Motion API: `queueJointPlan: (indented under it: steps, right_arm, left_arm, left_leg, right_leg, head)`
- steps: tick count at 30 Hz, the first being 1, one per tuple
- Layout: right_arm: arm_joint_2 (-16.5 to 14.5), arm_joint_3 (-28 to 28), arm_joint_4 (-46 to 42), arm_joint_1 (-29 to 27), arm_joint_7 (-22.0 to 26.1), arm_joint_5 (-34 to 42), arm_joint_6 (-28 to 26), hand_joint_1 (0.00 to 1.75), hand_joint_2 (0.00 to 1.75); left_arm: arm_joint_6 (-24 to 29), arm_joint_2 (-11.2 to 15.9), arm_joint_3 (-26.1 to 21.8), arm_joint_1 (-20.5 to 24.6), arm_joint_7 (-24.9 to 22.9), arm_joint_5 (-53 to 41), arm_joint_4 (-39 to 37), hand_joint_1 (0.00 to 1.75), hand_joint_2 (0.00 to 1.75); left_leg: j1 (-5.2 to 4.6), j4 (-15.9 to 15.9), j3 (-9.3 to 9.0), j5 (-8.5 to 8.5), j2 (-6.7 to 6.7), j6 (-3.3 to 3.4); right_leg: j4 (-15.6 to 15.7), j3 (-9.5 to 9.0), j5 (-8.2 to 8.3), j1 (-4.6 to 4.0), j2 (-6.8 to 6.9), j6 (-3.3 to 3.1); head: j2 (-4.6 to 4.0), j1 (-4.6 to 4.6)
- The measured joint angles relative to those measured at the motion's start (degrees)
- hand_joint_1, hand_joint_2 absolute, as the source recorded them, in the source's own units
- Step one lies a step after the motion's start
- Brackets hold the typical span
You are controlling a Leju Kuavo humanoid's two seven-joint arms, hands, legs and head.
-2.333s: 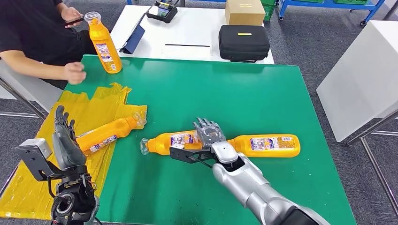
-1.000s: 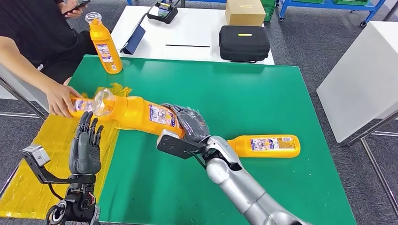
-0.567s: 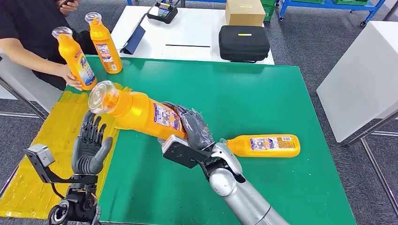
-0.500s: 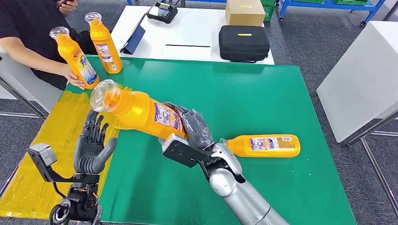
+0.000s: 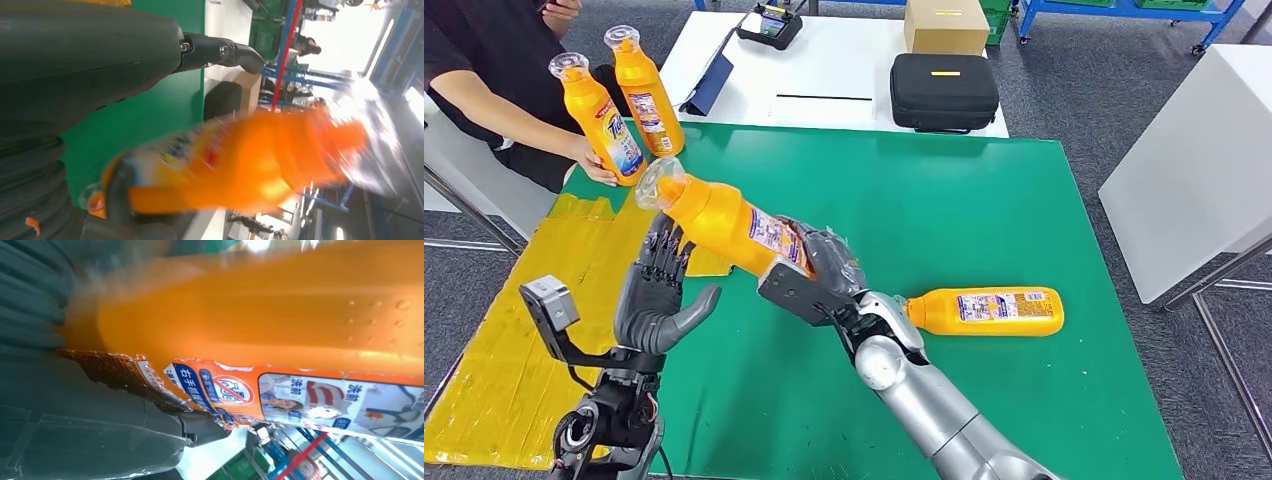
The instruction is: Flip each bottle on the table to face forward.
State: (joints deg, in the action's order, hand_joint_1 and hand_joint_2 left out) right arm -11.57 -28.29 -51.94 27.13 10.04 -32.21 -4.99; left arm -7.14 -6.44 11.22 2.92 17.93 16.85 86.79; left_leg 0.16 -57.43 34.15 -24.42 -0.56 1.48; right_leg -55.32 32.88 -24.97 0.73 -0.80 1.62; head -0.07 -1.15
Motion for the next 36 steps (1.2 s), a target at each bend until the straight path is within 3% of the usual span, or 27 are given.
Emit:
queueJointPlan:
  steps: [11, 17, 26, 30, 36]
  right_arm:
    - [-2.14, -1.32, 4.42, -0.12, -0.31, -4.53, -0.77, 1.75, 1.75]
    - [-3.61, -5.99, 4.35, -1.44, -0.92, -9.83, -2.13, 1.75, 1.75]
    - [-4.02, -10.74, 1.71, -1.48, -3.48, -11.43, -2.86, 1.75, 1.75]
    - [-3.89, -12.72, 0.13, -1.67, -4.75, -11.44, -2.68, 1.75, 1.75]
    - [-3.49, -15.0, -0.44, -1.8, -4.97, -11.0, -2.52, 1.75, 1.75]
  left_arm:
    - [0.14, -0.03, 1.1, 2.07, -0.24, 0.51, -2.31, 0.0, 1.75]
    - [1.37, -0.03, 0.73, 2.28, -0.47, 1.81, -3.51, 0.0, 1.75]
    - [2.61, -0.03, 0.44, 0.98, -0.66, 3.13, -3.85, 0.0, 1.75]
    - [3.71, -0.03, 0.36, -0.41, -0.2, 3.65, -3.02, 1.73, 1.75]
    - [4.85, -0.03, -0.02, -3.45, 0.31, 3.94, -0.26, 1.75, 1.75]
  left_leg:
    - [0.0, 0.0, 0.02, 0.0, 0.02, 0.0]
    - [0.01, 0.0, 0.03, 0.0, 0.03, 0.0]
    - [0.0, 0.0, 0.05, 0.0, 0.03, 0.0]
    - [0.0, 0.0, 0.05, 0.0, 0.04, 0.0]
    - [0.0, 0.01, 0.06, -0.01, 0.03, -0.01]
  right_leg:
    - [0.0, 0.02, 0.0, 0.01, -0.01, 0.0]
    - [0.0, 0.06, -0.01, -0.01, -0.01, -0.01]
    - [0.0, 0.06, -0.01, 0.01, -0.01, -0.01]
    - [0.0, 0.06, -0.01, 0.01, -0.01, -0.01]
    - [0.0, 0.08, -0.02, 0.0, -0.01, -0.02]
  head:
    - [0.0, 0.0]
    - [0.0, 0.0]
    - [0.0, 0.01]
    - [0.0, 0.0]
    - [0.0, 0.0]
